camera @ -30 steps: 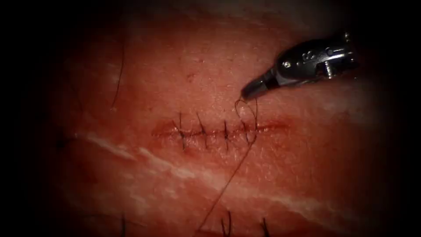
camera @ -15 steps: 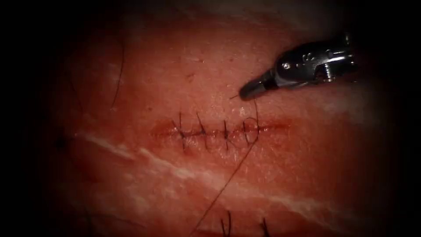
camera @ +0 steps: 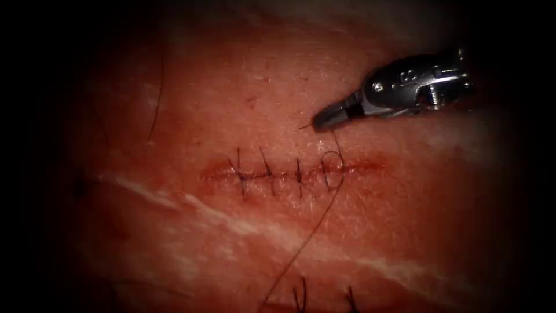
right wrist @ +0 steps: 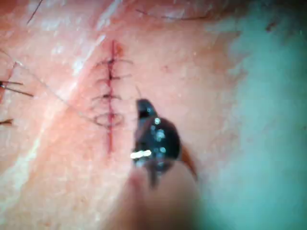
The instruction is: Wound Closure
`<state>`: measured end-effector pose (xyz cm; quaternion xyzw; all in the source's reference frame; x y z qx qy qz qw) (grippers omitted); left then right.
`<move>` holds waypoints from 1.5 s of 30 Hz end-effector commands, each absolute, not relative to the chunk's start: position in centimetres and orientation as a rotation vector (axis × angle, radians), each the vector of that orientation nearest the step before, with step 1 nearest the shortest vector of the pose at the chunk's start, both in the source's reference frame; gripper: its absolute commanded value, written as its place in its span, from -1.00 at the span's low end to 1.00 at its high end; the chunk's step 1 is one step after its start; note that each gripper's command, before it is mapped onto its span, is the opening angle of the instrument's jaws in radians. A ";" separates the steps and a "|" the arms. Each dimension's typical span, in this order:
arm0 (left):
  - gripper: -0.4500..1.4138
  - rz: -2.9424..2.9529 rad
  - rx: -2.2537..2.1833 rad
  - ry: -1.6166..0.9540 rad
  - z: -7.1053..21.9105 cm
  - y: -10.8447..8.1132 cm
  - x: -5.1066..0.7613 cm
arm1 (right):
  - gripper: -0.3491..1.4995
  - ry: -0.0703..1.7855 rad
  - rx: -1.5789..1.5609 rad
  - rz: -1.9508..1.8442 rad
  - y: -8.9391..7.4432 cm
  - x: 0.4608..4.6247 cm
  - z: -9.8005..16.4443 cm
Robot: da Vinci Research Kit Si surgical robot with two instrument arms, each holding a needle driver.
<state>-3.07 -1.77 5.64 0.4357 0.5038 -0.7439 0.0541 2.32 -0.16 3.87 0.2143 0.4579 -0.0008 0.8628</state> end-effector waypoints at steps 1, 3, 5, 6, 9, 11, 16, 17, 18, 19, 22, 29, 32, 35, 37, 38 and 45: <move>0.40 -2.332 1.424 1.491 5.5 -1.5 -3.32 | -1.00 0.962 0.453 -0.002 -0.3 2.35 3.9; 0.46 -2.410 1.530 1.454 5.3 -1.1 -3.48 | -1.00 0.964 0.449 -0.008 -0.3 2.35 3.9; 0.46 -2.475 1.629 1.395 5.1 -0.7 -3.57 | -1.00 0.964 0.449 -0.008 -0.3 2.35 3.9; 0.44 -2.529 1.687 1.348 5.0 -0.5 -3.62 | -1.00 0.964 0.449 -0.008 -0.3 2.35 3.9; 0.33 -2.730 1.801 1.175 4.8 0.0 -3.71 | -1.00 0.965 0.446 -0.014 -0.3 2.34 3.9; 0.26 -2.906 1.816 1.072 4.8 0.3 -3.79 | -1.00 0.965 0.446 -0.013 -0.3 2.35 3.9; 0.35 -3.199 1.809 0.920 5.3 0.5 -3.98 | -1.00 0.963 0.438 -0.015 -0.3 2.39 3.9; 0.37 -3.235 1.806 0.888 5.3 0.6 -4.00 | -1.00 0.963 0.437 -0.015 -0.3 2.40 3.9; 0.37 -3.266 1.804 0.870 5.4 0.6 -4.01 | -1.00 0.962 0.437 -0.014 -0.3 2.41 3.9; 0.37 -3.304 1.800 0.840 5.5 0.7 -4.02 | -1.00 0.962 0.436 -0.013 -0.3 2.42 4.0; 0.37 -3.359 1.870 0.779 5.7 0.9 -4.03 | -1.00 0.963 0.438 -0.012 -0.3 2.43 4.0; 0.31 -3.368 1.986 0.770 5.9 1.1 -4.09 | -1.00 0.968 0.435 -0.012 -0.3 2.53 4.0; 0.31 -3.363 2.001 0.849 6.0 1.1 -4.22 | -1.00 0.963 0.436 -0.013 -0.3 2.58 4.0; 0.30 -3.425 1.977 0.966 6.1 1.0 -4.33 | -1.00 0.960 0.437 -0.012 -0.3 2.60 4.0; 0.24 -3.488 1.958 1.109 6.1 1.0 -4.36 | -1.00 0.959 0.436 -0.013 -0.3 2.60 4.0; 0.22 -3.533 1.940 1.170 6.2 1.0 -4.38 | -1.00 0.959 0.435 -0.013 -0.3 2.59 4.0; 0.33 -3.788 1.681 1.319 6.6 0.8 -4.46 | -1.00 0.959 0.432 -0.016 -0.3 2.58 4.1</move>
